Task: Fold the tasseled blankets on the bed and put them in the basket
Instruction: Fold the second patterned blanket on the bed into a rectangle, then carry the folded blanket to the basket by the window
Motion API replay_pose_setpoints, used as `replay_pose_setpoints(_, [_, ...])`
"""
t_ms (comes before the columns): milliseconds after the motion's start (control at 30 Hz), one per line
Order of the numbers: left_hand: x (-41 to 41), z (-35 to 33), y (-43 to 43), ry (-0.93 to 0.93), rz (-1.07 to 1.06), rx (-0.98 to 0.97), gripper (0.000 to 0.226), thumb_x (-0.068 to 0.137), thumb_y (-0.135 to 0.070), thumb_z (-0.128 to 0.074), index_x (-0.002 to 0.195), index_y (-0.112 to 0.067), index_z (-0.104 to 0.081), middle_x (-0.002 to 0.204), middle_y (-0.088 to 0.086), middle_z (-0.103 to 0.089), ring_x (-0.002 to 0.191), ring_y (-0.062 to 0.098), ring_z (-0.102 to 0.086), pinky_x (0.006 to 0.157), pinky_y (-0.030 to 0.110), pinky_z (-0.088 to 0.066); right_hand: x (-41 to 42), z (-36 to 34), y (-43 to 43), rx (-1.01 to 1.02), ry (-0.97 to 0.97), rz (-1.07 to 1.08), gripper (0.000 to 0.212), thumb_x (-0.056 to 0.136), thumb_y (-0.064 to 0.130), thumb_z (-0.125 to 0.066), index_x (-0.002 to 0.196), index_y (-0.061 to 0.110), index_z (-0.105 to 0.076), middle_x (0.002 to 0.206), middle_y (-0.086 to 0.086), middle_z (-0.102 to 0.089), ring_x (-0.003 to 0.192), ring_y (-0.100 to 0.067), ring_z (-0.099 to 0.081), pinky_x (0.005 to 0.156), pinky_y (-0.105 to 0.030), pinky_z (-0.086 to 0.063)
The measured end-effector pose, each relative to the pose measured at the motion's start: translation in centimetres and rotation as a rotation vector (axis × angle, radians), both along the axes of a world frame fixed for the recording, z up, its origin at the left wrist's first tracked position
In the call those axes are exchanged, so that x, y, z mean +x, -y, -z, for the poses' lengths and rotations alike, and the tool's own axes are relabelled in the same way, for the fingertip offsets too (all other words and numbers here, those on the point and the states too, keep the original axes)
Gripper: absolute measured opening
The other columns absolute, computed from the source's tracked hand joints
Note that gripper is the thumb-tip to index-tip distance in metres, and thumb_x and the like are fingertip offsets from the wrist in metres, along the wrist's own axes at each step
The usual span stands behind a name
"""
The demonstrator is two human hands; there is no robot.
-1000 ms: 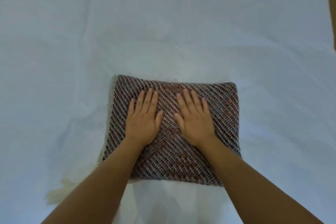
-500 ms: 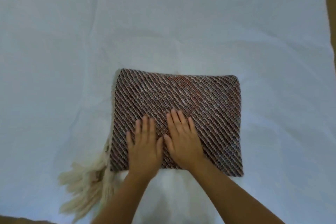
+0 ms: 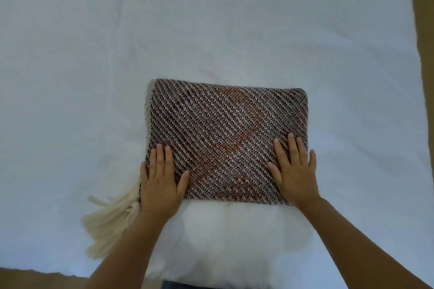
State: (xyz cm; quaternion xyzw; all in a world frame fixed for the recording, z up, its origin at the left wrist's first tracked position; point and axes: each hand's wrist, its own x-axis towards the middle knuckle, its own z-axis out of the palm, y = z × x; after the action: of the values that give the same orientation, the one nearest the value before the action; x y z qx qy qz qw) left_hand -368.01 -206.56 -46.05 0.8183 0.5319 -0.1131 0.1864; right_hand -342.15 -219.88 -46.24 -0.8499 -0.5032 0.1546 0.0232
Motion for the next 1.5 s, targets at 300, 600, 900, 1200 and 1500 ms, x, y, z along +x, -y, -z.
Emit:
replay_pose_setpoints(300, [3.2,-2.0,-8.9,0.592,-0.787,-0.423,0.103,0.056,-0.063,-0.075,0.135,-0.011,-0.036,0.135,0.009,-0.049,0.119,0.028,-0.050,0.101,0.040,-0.041,1.9,-2.7,-3.9,0.292,-0.863,0.997,0.081,0.071,0.041,-0.075,0.137,0.013,-0.037,0.137,-0.007,-0.049,0.112,-0.021,-0.053,0.098,-0.037,-0.043])
replay_pose_setpoints(600, [5.9,-9.2,-7.8,0.730,-0.618,-0.782,0.063,0.068,-0.029,-0.079,0.123,-0.009,-0.054,0.109,0.005,-0.063,0.088,0.020,-0.061,0.079,0.034,-0.047,-1.8,-11.5,0.1,0.383,-0.917,1.027,0.054,0.075,0.028,-0.074,0.123,0.012,-0.055,0.117,-0.004,-0.064,0.100,-0.021,-0.062,0.093,-0.040,-0.050])
replay_pose_setpoints(900, [14.2,-22.3,10.0,0.745,-0.043,-0.990,0.044,0.075,-0.030,-0.074,0.115,-0.021,-0.059,0.102,-0.004,-0.068,0.092,0.019,-0.065,0.083,0.034,-0.049,-6.3,-24.8,22.1,0.727,-0.573,1.370,0.038,0.075,0.040,-0.070,0.108,0.027,-0.058,0.108,0.004,-0.067,0.097,-0.018,-0.063,0.090,-0.042,-0.050])
replay_pose_setpoints(1200, [15.1,-29.4,42.6,0.523,0.585,-1.205,0.057,0.075,-0.038,-0.072,0.127,-0.021,-0.053,0.114,0.001,-0.066,0.098,0.026,-0.063,0.092,0.046,-0.049,-21.5,-31.7,53.1,1.109,-0.297,1.844,0.041,0.081,0.030,-0.069,0.117,0.015,-0.056,0.107,-0.005,-0.068,0.093,-0.024,-0.066,0.086,-0.045,-0.054])
replay_pose_setpoints(1500, [5.1,-29.8,73.8,0.187,1.088,-1.345,0.050,0.075,-0.034,-0.074,0.117,-0.015,-0.055,0.102,-0.001,-0.067,0.089,0.022,-0.065,0.078,0.038,-0.053,-42.5,-32.8,72.6,1.198,0.146,2.319,0.021,0.081,0.032,-0.066,0.100,0.024,-0.063,0.099,0.001,-0.070,0.089,-0.018,-0.066,0.079,-0.034,-0.053])
